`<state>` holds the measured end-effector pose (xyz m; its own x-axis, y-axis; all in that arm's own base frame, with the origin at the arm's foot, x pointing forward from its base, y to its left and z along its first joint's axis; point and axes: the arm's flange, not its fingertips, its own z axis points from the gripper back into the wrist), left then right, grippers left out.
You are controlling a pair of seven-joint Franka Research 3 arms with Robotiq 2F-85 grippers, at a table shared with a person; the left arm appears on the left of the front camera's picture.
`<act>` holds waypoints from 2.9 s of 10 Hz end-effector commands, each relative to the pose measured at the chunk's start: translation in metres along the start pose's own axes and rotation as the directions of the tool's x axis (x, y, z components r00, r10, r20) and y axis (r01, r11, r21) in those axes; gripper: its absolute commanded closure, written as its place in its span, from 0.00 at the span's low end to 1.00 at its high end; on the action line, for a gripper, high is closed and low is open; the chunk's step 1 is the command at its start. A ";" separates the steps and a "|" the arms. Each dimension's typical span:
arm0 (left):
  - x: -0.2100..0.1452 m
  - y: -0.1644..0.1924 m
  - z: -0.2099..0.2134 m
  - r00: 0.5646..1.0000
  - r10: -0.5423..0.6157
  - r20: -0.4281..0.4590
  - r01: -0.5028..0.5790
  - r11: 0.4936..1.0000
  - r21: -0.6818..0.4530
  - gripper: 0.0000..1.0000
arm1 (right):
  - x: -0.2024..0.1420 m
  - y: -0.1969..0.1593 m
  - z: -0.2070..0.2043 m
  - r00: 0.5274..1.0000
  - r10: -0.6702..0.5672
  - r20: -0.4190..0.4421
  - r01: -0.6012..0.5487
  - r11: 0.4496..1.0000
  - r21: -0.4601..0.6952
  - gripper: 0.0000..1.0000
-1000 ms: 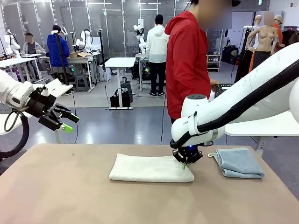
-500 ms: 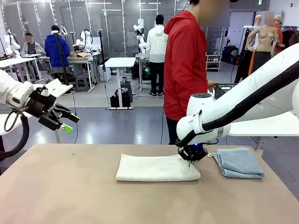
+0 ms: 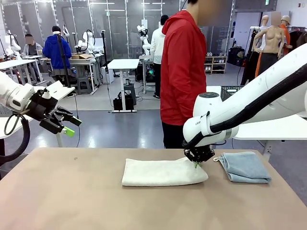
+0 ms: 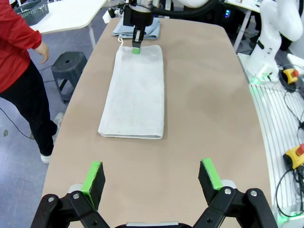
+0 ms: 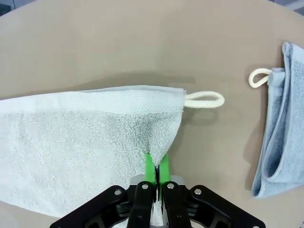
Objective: Fold the towels and place them in the basket.
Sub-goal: When a person lays out a Towel with hook on the table, fold it in half twice.
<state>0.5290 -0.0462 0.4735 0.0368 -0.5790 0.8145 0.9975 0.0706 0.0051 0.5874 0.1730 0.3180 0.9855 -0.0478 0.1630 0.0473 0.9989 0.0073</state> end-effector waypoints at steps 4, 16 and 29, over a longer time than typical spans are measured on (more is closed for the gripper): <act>0.001 0.000 0.001 1.000 0.001 0.000 -0.001 1.000 0.001 0.00 | -0.003 0.061 0.048 0.999 -0.009 0.048 0.011 0.999 -0.039 1.00; 0.001 0.000 0.001 1.000 0.001 0.000 -0.001 1.000 0.001 0.00 | -0.003 0.232 0.058 0.992 -0.070 0.103 0.049 0.980 0.195 1.00; 0.001 0.000 0.001 1.000 0.001 0.000 -0.001 1.000 0.001 0.00 | -0.006 0.246 0.016 0.999 -0.050 0.009 0.046 0.964 0.263 1.00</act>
<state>0.5290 -0.0466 0.4735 0.0364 -0.5791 0.8144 0.9975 0.0701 0.0052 0.5873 0.4186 0.3374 0.9819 -0.1072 0.1564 0.0638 0.9636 0.2598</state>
